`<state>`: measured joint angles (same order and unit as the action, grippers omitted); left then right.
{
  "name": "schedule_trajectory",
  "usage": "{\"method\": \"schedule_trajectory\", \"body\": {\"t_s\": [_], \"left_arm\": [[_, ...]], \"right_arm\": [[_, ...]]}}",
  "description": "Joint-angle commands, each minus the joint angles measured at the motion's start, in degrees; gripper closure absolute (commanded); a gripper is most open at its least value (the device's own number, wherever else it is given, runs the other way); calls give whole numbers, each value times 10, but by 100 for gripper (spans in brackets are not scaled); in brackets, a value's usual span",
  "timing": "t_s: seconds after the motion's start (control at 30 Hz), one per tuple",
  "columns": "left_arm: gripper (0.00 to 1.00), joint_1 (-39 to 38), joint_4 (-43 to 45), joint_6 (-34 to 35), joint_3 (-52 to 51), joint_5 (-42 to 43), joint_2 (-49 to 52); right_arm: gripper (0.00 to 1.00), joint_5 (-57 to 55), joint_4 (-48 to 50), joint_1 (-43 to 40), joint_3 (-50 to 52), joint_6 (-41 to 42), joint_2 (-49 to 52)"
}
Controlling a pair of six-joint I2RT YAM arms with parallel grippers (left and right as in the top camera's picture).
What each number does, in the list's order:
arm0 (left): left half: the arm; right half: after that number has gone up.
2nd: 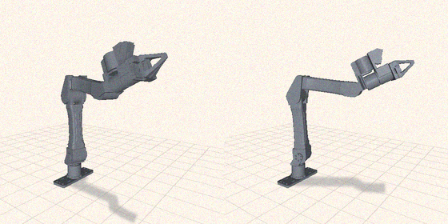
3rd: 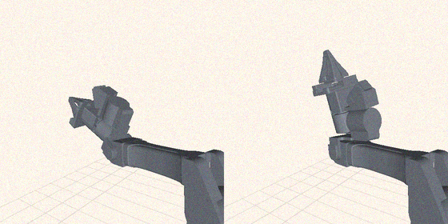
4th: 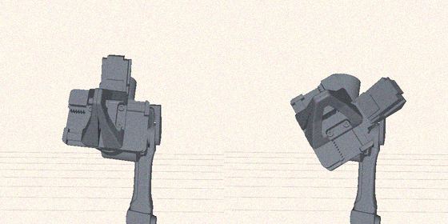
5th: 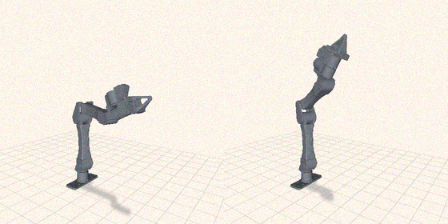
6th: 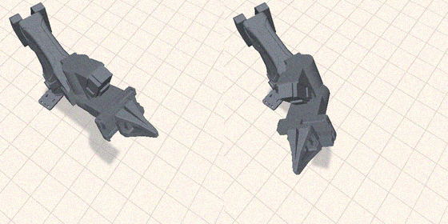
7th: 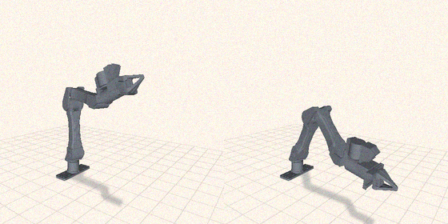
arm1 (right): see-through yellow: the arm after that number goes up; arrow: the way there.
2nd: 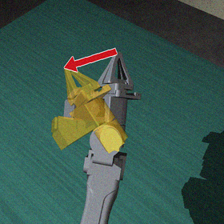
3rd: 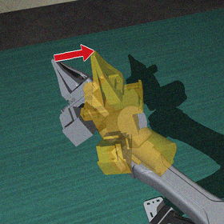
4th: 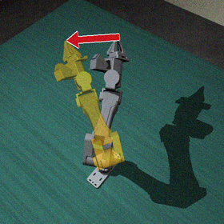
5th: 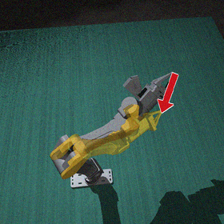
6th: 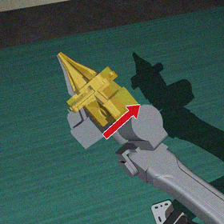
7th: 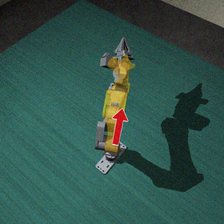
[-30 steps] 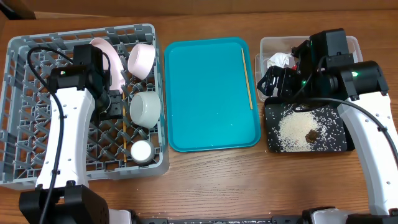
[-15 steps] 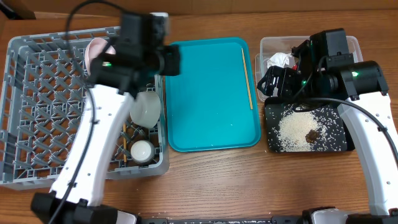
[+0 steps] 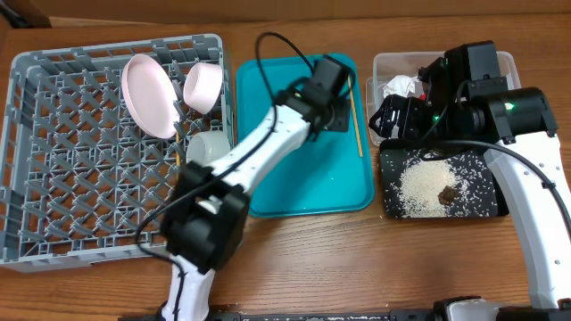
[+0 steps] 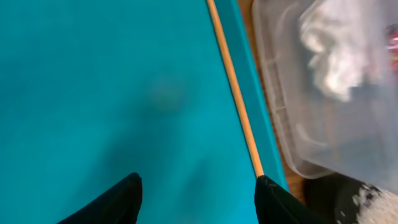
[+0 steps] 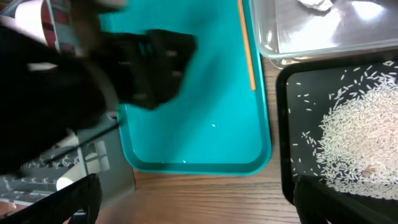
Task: Sort waste into correct bins and load items into the dishwasher
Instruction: 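Grasp the second wooden chopstick with the left gripper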
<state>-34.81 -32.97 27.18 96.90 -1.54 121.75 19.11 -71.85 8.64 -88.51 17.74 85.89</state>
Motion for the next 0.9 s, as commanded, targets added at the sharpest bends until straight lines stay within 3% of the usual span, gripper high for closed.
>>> {"method": "schedule_trajectory", "body": {"t_s": [0.0, 0.17, 0.63, 0.87], "left_arm": [[40, -8, 19, 61, 4, -34, 32], [39, -11, 46, 102, 4, -36, 64], [39, -28, 80, 110, 4, -56, 113], [28, -28, 82, 109, 4, -93, 114]], "right_arm": [[0, -2, 2, 0, -8, -4, -3], [0, -2, 2, 0, -8, -4, -3], [0, -2, 2, 0, -8, -4, -3], [0, -2, 2, 0, -8, -4, -3]]}}
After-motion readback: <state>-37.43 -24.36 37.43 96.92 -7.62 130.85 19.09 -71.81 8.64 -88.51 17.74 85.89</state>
